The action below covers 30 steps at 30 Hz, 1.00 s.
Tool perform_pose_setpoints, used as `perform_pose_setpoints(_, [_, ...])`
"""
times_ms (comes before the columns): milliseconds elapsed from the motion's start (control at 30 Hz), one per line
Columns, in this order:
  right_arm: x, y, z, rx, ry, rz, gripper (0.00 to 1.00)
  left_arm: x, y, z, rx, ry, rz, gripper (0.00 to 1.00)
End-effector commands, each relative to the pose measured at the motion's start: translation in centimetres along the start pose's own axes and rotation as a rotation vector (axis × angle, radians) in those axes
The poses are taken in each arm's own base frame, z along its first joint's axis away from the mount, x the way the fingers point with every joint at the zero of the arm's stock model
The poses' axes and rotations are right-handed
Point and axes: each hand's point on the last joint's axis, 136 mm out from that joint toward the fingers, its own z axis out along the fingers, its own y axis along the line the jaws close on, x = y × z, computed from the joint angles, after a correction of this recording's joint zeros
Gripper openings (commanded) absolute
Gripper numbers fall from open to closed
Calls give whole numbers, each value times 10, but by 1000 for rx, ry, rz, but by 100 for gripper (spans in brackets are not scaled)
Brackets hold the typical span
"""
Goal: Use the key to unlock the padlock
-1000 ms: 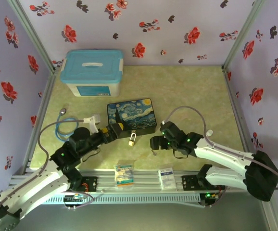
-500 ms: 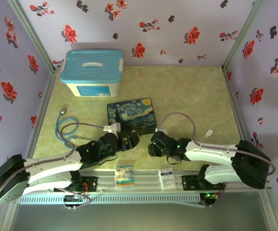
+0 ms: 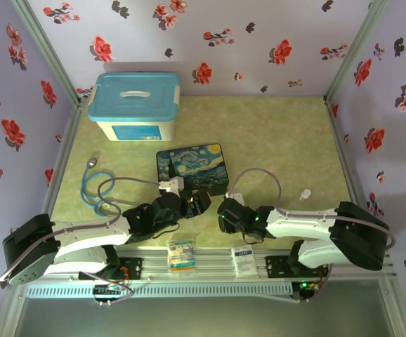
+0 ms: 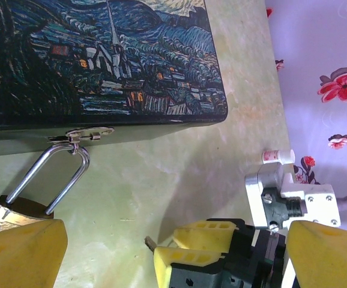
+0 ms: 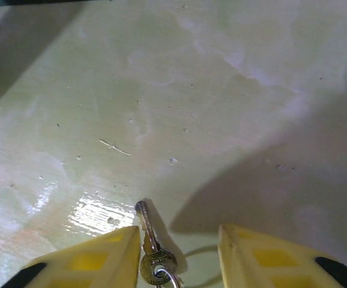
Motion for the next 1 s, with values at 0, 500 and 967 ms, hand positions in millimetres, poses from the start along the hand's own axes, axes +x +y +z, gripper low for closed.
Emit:
perform_pose_setpoints(0, [21,0,5,35,62,-27,36,-6,-12,1,31,-31,-24,94])
perform_pose_setpoints(500, [33,13,0,49,72,-68,28,0,-6,3,41,-29,-64,94])
perform_pose_setpoints(967, [38,14,3,28,59,-54,0,1,-6,6,45,-33,-50,92])
